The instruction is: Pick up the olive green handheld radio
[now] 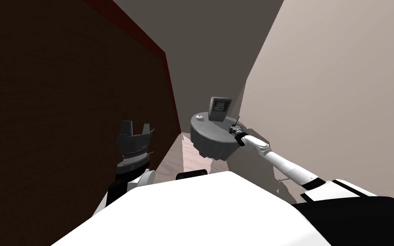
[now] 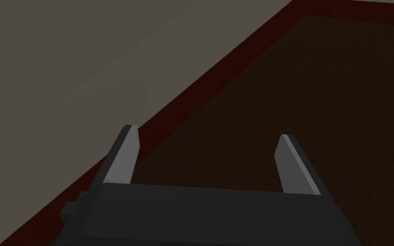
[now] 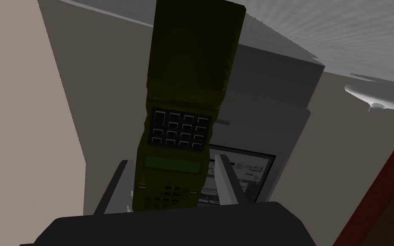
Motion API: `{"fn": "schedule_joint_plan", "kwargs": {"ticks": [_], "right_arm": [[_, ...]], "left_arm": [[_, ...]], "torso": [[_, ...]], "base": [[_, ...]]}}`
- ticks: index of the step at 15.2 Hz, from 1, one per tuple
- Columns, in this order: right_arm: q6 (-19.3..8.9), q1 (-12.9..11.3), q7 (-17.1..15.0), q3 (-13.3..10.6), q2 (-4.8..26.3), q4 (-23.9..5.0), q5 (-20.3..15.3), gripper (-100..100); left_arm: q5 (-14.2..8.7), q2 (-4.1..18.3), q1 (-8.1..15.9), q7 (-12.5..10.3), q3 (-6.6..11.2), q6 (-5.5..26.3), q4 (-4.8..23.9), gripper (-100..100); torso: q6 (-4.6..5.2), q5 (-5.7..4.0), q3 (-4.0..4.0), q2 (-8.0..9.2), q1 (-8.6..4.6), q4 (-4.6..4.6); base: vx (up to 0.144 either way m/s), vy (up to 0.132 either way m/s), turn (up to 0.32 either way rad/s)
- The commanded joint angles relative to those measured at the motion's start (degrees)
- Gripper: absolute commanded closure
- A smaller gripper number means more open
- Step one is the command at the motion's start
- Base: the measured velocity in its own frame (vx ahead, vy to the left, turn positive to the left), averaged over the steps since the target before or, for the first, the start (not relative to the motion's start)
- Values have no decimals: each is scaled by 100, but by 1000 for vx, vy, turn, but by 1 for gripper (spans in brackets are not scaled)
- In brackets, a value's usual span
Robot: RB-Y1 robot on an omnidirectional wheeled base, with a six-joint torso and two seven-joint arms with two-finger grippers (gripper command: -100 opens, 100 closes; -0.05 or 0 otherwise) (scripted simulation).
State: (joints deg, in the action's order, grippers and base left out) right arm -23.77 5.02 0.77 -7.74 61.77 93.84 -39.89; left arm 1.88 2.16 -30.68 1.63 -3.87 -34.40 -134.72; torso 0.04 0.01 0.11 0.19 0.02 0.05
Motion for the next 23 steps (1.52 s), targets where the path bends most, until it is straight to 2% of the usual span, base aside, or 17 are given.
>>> {"fn": "schedule_joint_plan", "kwargs": {"ticks": [1,2,3,4,7,9,10,12,14,15,16,17,19,20,21,22,23], "right_arm": [[155,233,159,245,-110,84,79,100],[155,233,159,245,-110,84,79,100],[337,459,334,467,-243,165,168,100],[337,506,334,559,-243,165,168,100],[702,928,682,1013,-507,327,344,100],[702,1050,682,1188,-507,327,344,100],[885,1255,857,1398,-640,407,433,100],[1067,1492,1031,1659,-772,488,521,100],[1067,1595,1031,1817,-772,488,521,100],[1250,1836,1205,2030,-904,569,610,100],[1250,1867,1205,2131,-904,569,610,100],[1432,2053,1379,2270,-1036,649,698,100],[1432,2139,1379,2446,-1036,649,698,100],[1615,2345,1554,2625,-1169,730,786,100],[1615,2412,1554,2751,-1169,730,786,100],[1615,2412,1554,2760,-1169,730,786,100],[1798,2662,1728,2959,-1301,811,875,100]], "left_arm": [[0,0,0,0,0,0,0,0],[0,0,0,0,0,0,0,0],[0,0,0,0,0,0,0,0],[0,0,0,0,0,0,0,0],[0,-1,0,0,-1,0,0,0],[0,-1,0,0,-1,0,0,0],[0,0,0,0,0,0,0,0],[0,0,0,0,-1,0,0,0],[0,0,0,0,-1,0,0,0],[0,0,0,0,0,0,0,0],[0,0,0,0,0,0,0,0],[0,0,0,0,0,0,0,0],[0,0,0,0,0,0,0,0],[0,0,0,0,0,0,0,0],[0,0,0,0,0,0,0,0],[0,0,0,0,0,0,0,0],[0,0,0,0,0,0,0,0]], "torso": [[0,0,0,0,0,0],[-1,-1,-3,-5,5,-2],[-4,-1,-7,-11,13,-4],[-10,-7,-15,-20,24,-13],[-20,-24,-29,-29,36,-31],[-26,-36,-36,-31,40,-43],[-25,-39,-36,-29,36,-45],[-23,-48,-38,-26,35,-50],[-24,-52,-42,-31,37,-55],[-22,-52,-42,-30,34,-54],[-21,-53,-41,-29,33,-54],[-22,-52,-41,-29,33,-53],[-22,-53,-43,-31,38,-57],[-21,-51,-41,-28,35,-55],[-20,-53,-39,-25,34,-55],[-20,-50,-38,-23,34,-54],[-19,-49,-37,-21,33,-53]], "base": [[22,18,52],[43,39,50],[72,54,62],[63,54,39],[52,57,51],[34,46,48],[27,40,52],[38,45,50],[45,41,33],[39,36,45],[40,40,41],[50,52,62],[41,40,34],[33,27,52],[34,30,48],[26,23,12],[36,32,45]]}}
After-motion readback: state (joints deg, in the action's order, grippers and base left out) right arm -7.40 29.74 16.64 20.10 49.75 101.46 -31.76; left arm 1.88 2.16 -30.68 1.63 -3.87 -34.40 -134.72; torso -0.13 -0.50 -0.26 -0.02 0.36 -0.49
